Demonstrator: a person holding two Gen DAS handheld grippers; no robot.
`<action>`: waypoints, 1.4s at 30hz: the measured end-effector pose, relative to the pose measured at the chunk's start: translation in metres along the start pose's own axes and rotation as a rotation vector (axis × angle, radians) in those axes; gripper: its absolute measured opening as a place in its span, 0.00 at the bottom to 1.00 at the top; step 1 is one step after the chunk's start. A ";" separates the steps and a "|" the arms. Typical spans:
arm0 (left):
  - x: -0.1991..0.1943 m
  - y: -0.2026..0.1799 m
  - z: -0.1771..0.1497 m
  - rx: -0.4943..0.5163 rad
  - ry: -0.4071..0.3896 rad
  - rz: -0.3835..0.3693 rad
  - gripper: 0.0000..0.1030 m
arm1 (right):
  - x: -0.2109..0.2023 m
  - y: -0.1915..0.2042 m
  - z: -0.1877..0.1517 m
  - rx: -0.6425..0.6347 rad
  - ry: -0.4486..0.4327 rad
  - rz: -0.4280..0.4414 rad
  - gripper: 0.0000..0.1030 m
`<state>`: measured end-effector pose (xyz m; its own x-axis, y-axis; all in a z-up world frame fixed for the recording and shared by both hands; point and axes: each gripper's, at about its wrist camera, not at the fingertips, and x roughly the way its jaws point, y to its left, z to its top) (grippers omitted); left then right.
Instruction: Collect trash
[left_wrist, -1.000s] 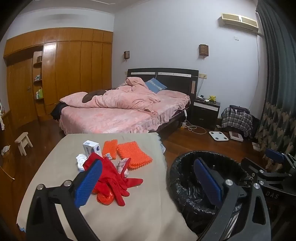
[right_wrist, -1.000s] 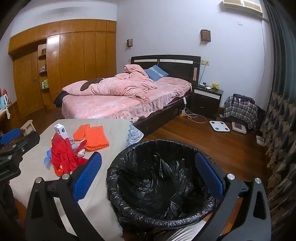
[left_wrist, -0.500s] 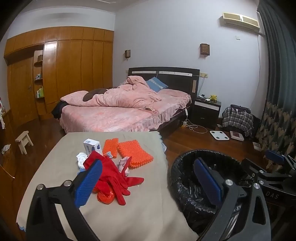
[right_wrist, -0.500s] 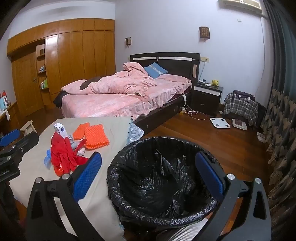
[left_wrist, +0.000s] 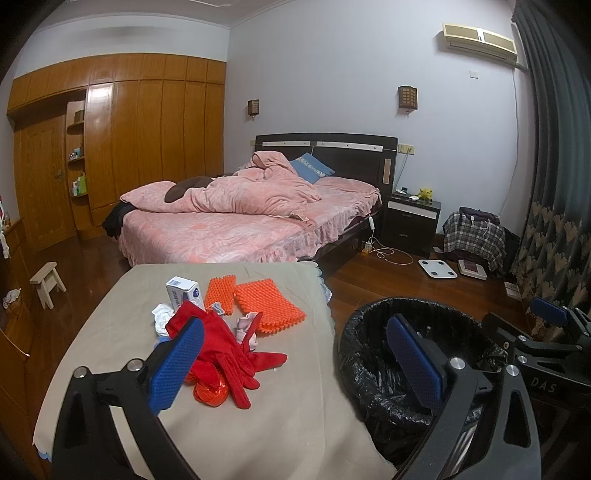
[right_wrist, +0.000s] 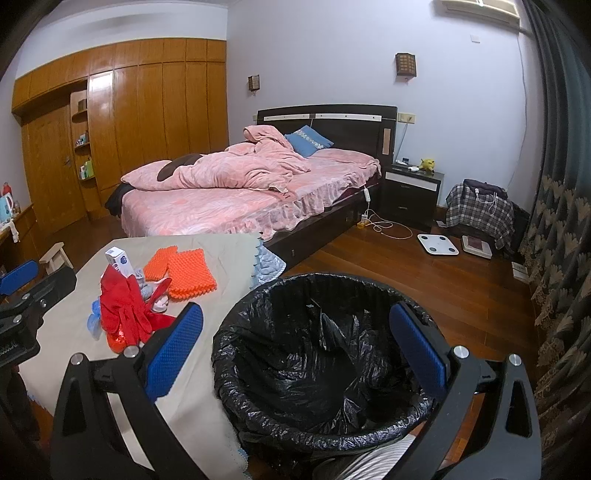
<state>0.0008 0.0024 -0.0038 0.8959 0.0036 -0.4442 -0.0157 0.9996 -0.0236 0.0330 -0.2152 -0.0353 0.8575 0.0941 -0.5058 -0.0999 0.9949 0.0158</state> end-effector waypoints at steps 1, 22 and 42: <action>0.000 0.000 0.000 -0.001 0.000 0.000 0.94 | 0.001 0.000 0.000 0.000 0.001 0.001 0.95; 0.000 -0.001 0.000 0.001 0.001 0.001 0.94 | 0.001 0.000 -0.001 0.002 0.003 0.001 0.95; 0.001 0.000 0.000 -0.001 0.000 0.000 0.94 | 0.002 0.000 -0.002 0.002 0.002 0.001 0.95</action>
<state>0.0012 0.0021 -0.0043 0.8957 0.0037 -0.4446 -0.0164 0.9996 -0.0247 0.0340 -0.2146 -0.0380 0.8565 0.0945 -0.5074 -0.0995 0.9949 0.0175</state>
